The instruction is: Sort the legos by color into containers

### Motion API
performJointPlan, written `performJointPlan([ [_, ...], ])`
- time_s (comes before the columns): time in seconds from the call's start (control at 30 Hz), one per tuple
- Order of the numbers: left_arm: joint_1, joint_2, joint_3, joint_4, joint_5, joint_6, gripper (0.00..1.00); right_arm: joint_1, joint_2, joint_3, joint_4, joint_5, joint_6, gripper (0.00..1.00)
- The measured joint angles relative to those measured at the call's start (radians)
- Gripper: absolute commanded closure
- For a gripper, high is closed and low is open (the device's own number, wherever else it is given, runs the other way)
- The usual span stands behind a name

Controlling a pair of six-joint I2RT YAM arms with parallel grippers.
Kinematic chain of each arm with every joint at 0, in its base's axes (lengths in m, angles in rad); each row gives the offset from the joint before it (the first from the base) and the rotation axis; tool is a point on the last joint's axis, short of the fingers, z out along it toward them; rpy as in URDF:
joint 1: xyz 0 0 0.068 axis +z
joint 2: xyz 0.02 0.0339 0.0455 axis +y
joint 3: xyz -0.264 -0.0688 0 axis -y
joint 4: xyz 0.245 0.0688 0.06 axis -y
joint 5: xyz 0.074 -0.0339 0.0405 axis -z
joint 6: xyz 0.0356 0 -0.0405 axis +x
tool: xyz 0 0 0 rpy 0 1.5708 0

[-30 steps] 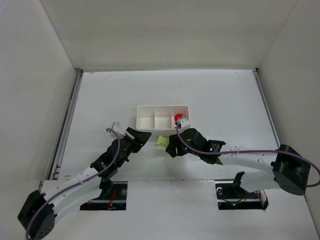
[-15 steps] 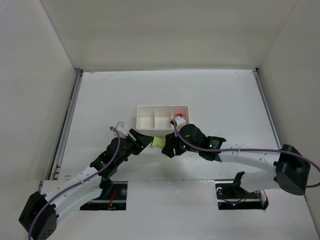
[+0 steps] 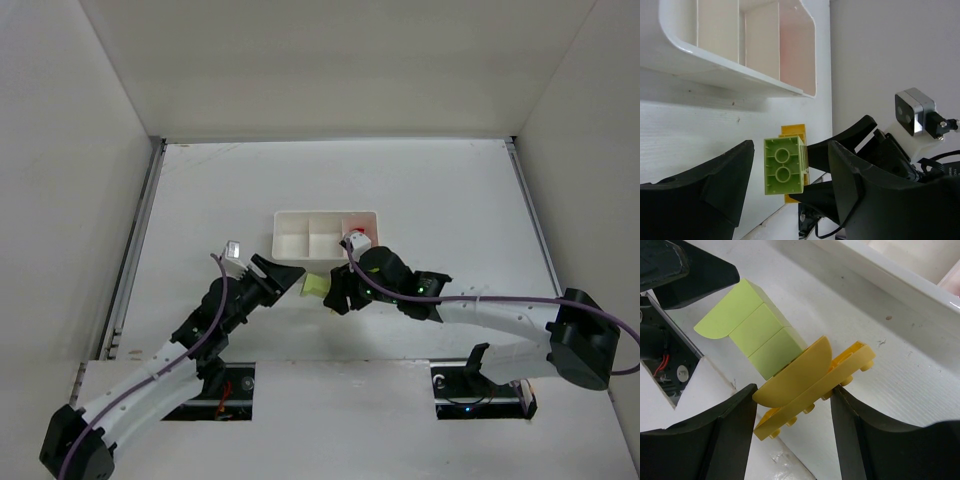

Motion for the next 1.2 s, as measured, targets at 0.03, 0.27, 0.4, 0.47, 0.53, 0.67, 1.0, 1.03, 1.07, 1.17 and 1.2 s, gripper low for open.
performJointPlan([
  [0.03,0.000,0.003,0.000,0.000,0.003,0.000,0.43,0.000,0.000,0.000,0.000,0.000,0.000,0.54],
  [0.27,-0.019,0.104,0.002,0.003,0.046,0.013,0.46,-0.006,0.000,0.000,0.000,-0.015,0.000,0.54],
  [0.4,-0.036,0.107,0.006,0.003,0.050,0.020,0.47,-0.007,0.000,0.000,0.000,-0.022,0.000,0.54],
  [0.47,-0.043,0.109,0.011,0.006,0.052,0.023,0.49,-0.007,0.000,0.000,0.000,-0.025,0.000,0.54],
  [0.53,-0.050,0.116,0.011,0.020,0.052,0.024,0.52,-0.007,0.000,0.000,0.000,-0.029,0.000,0.54],
  [0.67,-0.065,0.134,0.011,0.047,0.052,0.023,0.58,-0.007,0.000,0.000,0.000,-0.042,0.000,0.54],
  [1.0,-0.066,0.114,0.016,0.071,0.028,0.010,0.76,-0.020,0.000,0.016,0.001,-0.072,0.001,0.46],
  [1.03,-0.067,0.111,0.019,0.071,0.021,0.009,0.78,-0.021,0.000,0.019,0.002,-0.072,0.002,0.43],
  [1.07,-0.068,0.109,0.023,0.070,0.014,0.008,0.79,-0.024,0.000,0.021,0.005,-0.073,0.002,0.38],
  [1.17,-0.070,0.107,0.034,0.071,-0.001,0.004,0.81,-0.026,0.000,0.026,0.013,-0.075,0.012,0.24],
  [1.2,-0.073,0.101,0.035,0.071,-0.003,0.001,0.81,-0.027,0.000,0.026,0.019,-0.077,0.017,0.21],
])
